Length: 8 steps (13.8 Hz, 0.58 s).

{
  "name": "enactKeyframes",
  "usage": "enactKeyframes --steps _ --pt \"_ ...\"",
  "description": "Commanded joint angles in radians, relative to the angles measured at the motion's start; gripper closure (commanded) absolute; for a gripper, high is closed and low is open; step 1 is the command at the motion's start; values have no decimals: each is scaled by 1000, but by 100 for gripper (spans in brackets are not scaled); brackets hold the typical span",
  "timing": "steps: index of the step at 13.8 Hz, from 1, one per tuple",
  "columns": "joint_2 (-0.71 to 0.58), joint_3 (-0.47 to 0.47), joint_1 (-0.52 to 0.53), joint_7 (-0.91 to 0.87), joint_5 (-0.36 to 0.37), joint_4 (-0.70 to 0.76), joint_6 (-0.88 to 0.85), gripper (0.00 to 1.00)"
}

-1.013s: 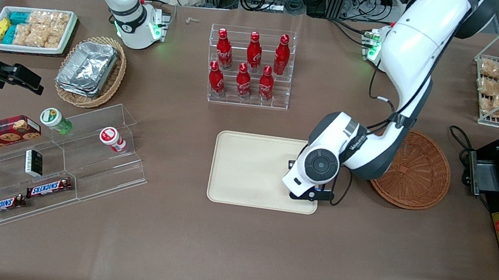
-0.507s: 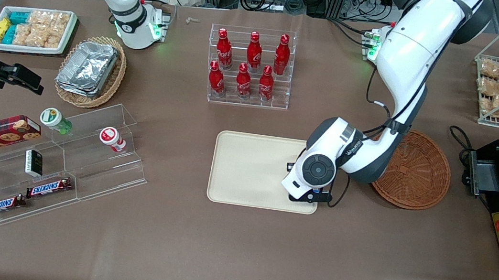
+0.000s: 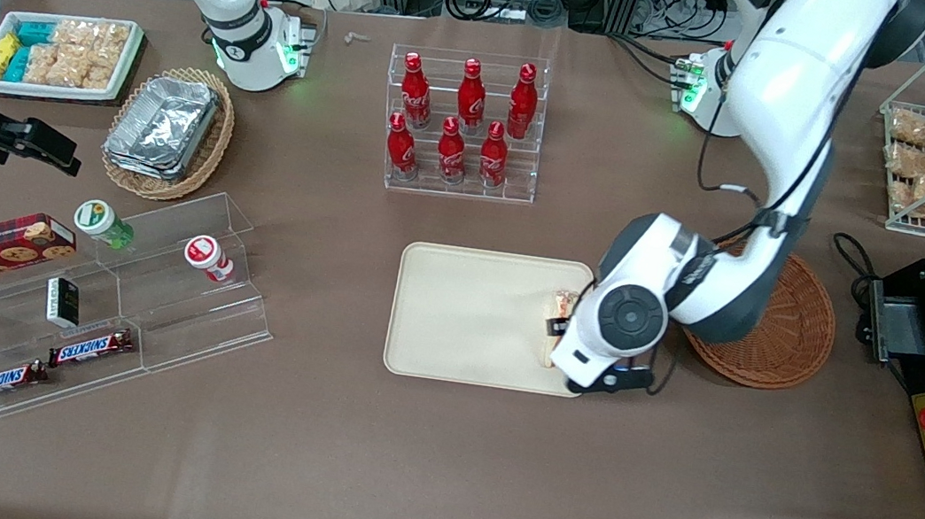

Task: Place sandwich from basket to tray
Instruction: 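Lower the sandwich onto the tray and open the left gripper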

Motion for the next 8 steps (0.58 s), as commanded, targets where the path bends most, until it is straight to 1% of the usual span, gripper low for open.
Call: enactKeyframes --steps 1,4,8 --pt "-102 71 0 -3 33 -22 -74 0" --pt "-160 139 0 52 33 -22 -106 0" --pt "-224 244 0 239 30 -32 -161 0"
